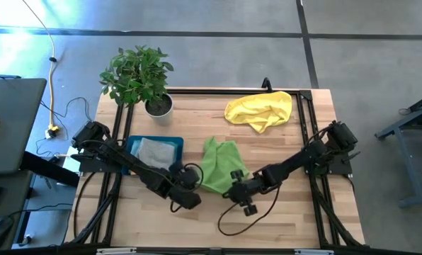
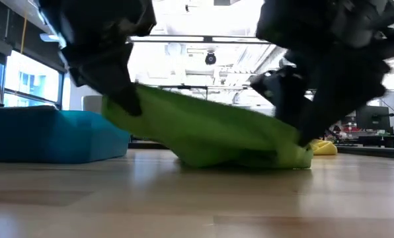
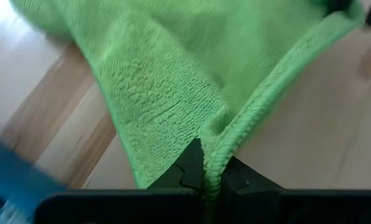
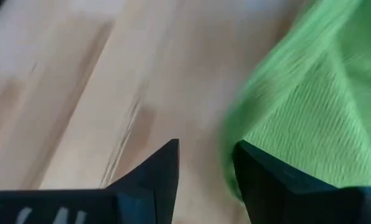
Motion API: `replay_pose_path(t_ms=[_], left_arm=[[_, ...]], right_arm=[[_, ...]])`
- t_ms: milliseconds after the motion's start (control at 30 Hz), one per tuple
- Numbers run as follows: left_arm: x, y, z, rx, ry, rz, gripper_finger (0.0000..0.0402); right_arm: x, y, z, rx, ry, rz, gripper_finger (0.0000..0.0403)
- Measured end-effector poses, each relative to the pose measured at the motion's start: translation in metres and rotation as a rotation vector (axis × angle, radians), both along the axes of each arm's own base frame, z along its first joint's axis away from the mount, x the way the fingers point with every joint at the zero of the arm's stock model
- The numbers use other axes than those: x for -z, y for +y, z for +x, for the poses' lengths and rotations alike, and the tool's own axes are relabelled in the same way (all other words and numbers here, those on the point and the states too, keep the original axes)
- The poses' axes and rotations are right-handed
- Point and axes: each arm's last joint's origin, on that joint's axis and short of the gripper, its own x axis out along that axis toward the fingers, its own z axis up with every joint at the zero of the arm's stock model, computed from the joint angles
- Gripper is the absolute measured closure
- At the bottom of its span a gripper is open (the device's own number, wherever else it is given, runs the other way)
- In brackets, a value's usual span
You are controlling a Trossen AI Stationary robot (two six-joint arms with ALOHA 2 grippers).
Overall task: Fold microfiber towels
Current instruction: Fold the green towel on the table
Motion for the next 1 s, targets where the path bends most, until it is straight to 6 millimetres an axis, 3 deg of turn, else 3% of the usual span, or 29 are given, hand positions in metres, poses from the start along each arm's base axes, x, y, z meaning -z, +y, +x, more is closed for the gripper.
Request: replay_pose_path(t_ms=[267,433,833,1000], left_arm=[[0.004,-0.001,-0.012,-0.029,0.109,-0.030,0.0401],[0.004,-0.003,-0.013,-0.021,0.113,-0.031,0.0401],[0.005,-0.006,-0.014,-0.011,0.123,-0.034,0.0401],[0.005,-0.007,-0.017,-0.004,0.138,-0.026,0.0401]], right_arm=[[0.010,-0.008,-0.018,-0.002,0.221,-0.082,0.0274],[0.007,-0.012,-0.028,0.029,0.301,-0.101,0.0274],[0.001,-0.021,-0.037,0.077,0.292,-0.314,0.0274],[0.001,-0.021,-0.036,0.067,0.284,-0.325,0.0274]])
